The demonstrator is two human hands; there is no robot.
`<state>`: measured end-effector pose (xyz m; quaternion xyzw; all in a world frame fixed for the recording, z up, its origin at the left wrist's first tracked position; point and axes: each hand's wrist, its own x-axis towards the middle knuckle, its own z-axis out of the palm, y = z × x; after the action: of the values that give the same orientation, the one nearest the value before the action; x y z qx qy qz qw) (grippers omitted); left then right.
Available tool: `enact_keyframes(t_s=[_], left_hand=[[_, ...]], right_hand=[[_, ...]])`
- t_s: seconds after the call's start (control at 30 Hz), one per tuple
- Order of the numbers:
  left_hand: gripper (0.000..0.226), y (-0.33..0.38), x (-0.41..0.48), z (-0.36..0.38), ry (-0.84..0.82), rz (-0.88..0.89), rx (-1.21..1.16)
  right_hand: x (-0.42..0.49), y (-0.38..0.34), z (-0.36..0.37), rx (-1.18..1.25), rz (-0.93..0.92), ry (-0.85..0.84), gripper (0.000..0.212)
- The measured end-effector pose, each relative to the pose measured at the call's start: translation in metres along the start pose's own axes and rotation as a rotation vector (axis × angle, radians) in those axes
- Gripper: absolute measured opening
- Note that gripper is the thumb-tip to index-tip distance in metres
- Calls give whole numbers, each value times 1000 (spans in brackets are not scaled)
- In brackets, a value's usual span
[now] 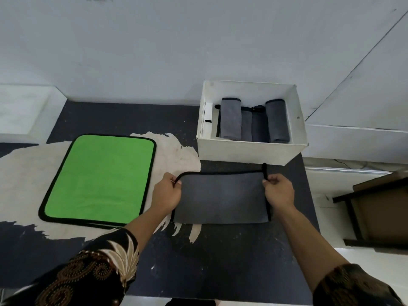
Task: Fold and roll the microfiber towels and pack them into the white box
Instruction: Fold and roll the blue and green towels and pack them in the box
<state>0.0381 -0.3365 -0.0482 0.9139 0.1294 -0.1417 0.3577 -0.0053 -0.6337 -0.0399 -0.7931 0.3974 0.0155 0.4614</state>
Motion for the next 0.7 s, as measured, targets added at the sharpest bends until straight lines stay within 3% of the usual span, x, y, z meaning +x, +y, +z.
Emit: enact_keyframes(t_s=[0.13,0.33,0.47,0.57,0.7], left_hand=[[19,-2,-2,3,-29,12,66],[27,-5,-15,3,78,6,128],[58,-7,-44,8,256,350,421],[70,-7,-69,32,29,596,542],[71,-8,-74,61,-157,654,675]], right_hand=[[1,5,0,-123,24,-44,20],[-12,1,-1,-96,-125,19,34],[-47,13,4,-446,-352,136,47],[-82,25,23,-710,-679,51,53],[-88,38,52,-847,-705,-274,61]])
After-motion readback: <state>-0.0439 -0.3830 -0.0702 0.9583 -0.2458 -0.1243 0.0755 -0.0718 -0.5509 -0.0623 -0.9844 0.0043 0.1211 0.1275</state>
